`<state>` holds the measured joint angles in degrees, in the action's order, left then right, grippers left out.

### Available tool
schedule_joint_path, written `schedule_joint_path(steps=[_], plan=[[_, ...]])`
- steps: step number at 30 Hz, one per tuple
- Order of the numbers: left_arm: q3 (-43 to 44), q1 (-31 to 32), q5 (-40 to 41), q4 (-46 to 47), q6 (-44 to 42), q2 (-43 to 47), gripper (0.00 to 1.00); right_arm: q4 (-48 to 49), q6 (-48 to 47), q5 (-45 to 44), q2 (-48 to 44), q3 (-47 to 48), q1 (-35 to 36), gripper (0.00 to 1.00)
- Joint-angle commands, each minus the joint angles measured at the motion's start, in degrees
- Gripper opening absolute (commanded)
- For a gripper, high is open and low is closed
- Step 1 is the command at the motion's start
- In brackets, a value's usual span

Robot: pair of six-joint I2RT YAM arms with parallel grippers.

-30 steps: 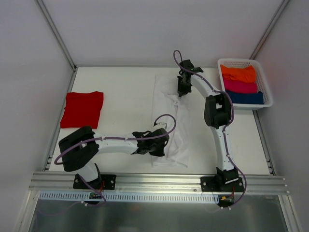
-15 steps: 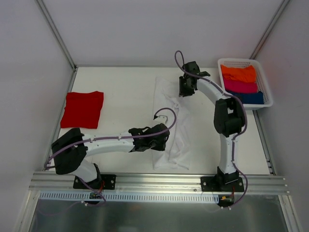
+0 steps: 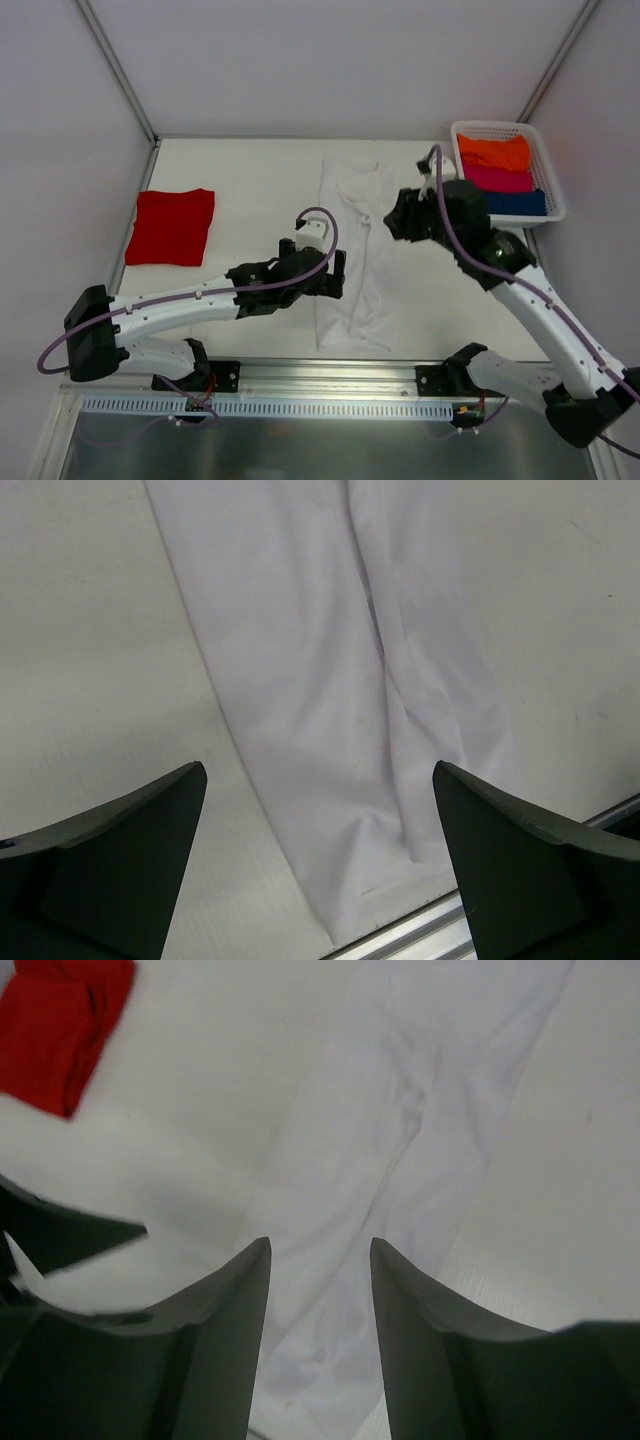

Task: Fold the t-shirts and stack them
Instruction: Rotate the tshirt 90 degrees

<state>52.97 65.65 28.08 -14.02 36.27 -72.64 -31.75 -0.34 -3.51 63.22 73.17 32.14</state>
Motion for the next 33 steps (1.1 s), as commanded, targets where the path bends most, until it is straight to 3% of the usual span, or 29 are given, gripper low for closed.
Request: schedule_joint_path(steps=[1, 3, 6, 10, 14, 17, 21, 26, 33], plan=[[-4.00, 0.27, 1.98, 0.83, -0.59, 4.52, 0.99, 1.48, 10.67, -1.32, -7.01, -20.12, 5.37, 0.48], [-6.73, 0.27, 1.28, 0.93, 0.11, 7.33, 0.99, 3.00, 14.30, -2.99, -11.52, -31.26, 7.66, 0.48], [-10.16, 0.36, 0.58, 0.84, 1.60, 11.28, 0.99, 3.89, 22.45, -6.24, -18.82, -40.43, 14.50, 0.47], [-13.59, 0.36, -0.47, 0.84, 3.27, 15.59, 0.99, 2.40, 29.15, -10.90, -24.28, -46.00, 22.51, 0.46], [-16.14, 0.36, -1.53, 0.84, 4.51, 18.24, 0.99, 0.55, 37.76, -20.89, -25.69, -46.54, 33.67, 0.44], [-16.32, 0.36, -1.71, 0.66, 5.12, 17.27, 0.99, -0.51, 40.41, -25.65, -22.02, -43.47, 41.06, 0.44], [-15.88, 0.45, -1.80, 0.57, 5.91, 14.37, 0.99, -1.82, 43.13, -29.09, -7.90, -37.41, 47.56, 0.44], [-16.32, 0.45, -1.44, 0.66, 6.00, 13.14, 0.99, -1.74, 44.90, -30.86, 4.53, -31.43, 50.12, 0.44], [-17.81, 0.45, -1.01, 0.31, 4.86, 16.30, 0.99, 1.69, 44.28, -31.38, 8.06, -30.19, 50.48, 0.45]])
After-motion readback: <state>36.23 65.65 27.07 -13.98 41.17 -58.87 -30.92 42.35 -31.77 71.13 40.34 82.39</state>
